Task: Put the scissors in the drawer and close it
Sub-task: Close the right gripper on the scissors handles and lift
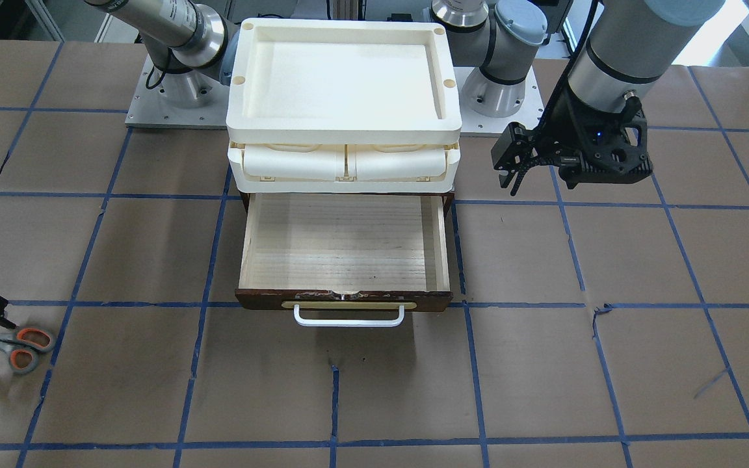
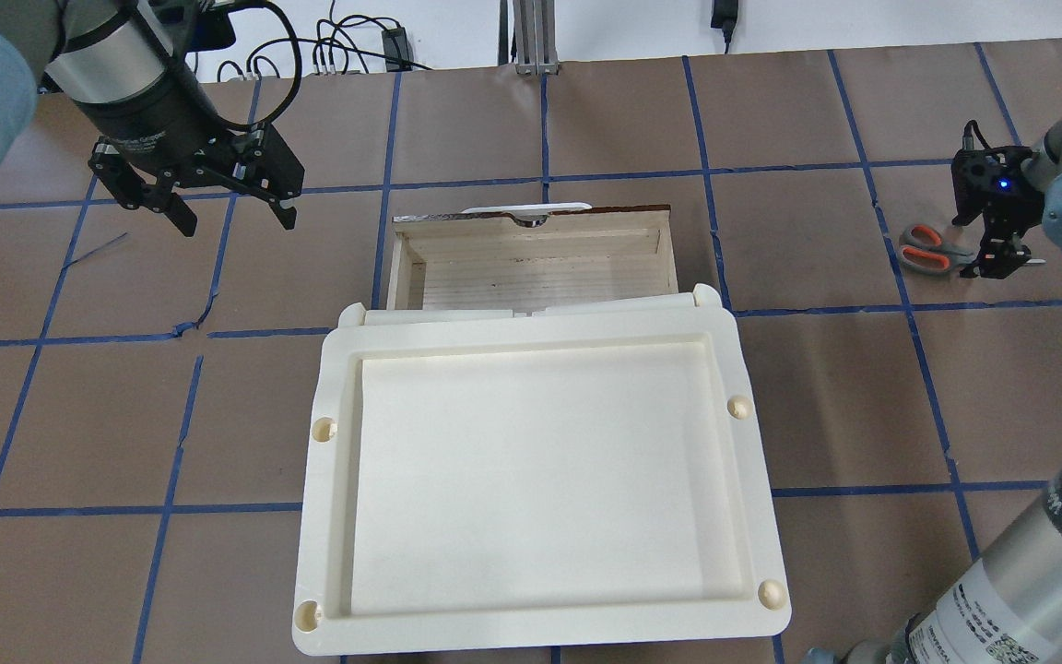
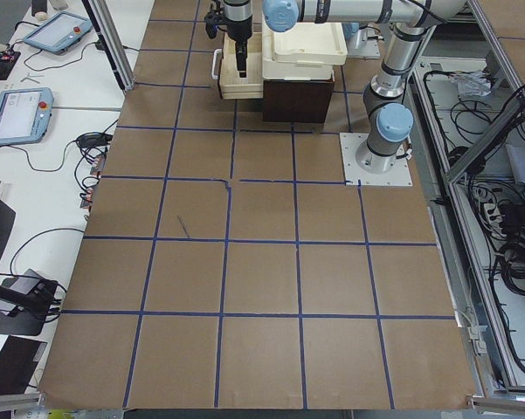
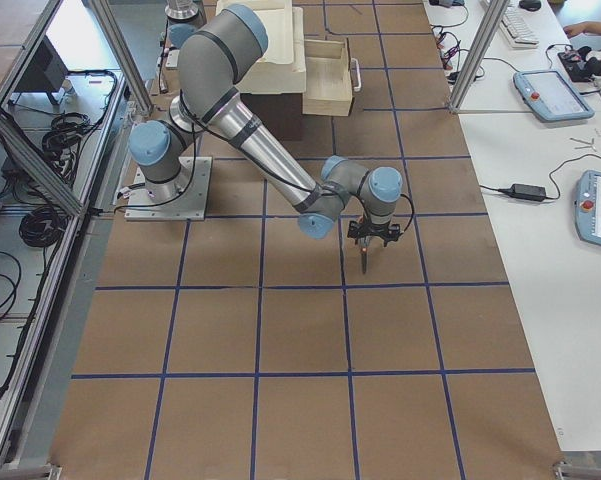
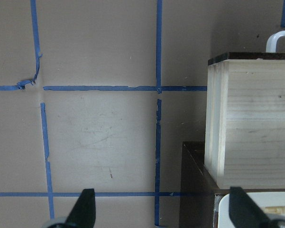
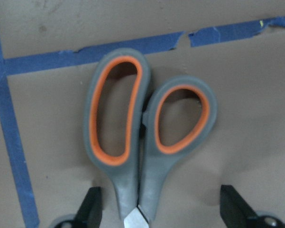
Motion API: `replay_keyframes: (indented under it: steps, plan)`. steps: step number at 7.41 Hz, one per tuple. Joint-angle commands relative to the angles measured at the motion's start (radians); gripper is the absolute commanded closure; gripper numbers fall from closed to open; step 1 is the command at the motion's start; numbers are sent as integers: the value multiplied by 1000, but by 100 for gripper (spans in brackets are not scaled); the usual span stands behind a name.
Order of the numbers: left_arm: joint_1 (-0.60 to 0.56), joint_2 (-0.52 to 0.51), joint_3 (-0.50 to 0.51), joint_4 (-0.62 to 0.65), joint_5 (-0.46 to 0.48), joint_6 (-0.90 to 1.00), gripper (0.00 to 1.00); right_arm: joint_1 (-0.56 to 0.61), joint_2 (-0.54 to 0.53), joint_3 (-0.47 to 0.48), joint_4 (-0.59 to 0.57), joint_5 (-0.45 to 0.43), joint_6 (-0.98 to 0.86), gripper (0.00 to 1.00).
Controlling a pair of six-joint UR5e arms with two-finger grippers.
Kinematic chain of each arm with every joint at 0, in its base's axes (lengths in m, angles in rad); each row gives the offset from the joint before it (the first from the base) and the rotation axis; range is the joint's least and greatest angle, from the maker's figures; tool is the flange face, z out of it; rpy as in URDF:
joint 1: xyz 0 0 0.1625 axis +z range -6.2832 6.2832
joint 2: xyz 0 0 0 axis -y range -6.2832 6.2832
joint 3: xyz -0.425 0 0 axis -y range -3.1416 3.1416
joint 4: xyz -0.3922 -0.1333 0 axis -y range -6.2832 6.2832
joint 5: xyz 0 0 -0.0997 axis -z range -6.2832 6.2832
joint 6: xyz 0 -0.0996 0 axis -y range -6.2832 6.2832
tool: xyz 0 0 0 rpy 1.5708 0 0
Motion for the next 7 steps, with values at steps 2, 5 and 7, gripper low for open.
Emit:
replay_keyframes:
  steps: [2,5,7]
  plan:
    - [-1,0,1,0,0,0,0,4,-12,5,45,-14,46,26]
    - [0,0,0,0,-2,2,0,6,-12,0,39,-36,38,56]
    - [0,0,0,-1,1,2,0,7,-19,0,38,-46,51,86]
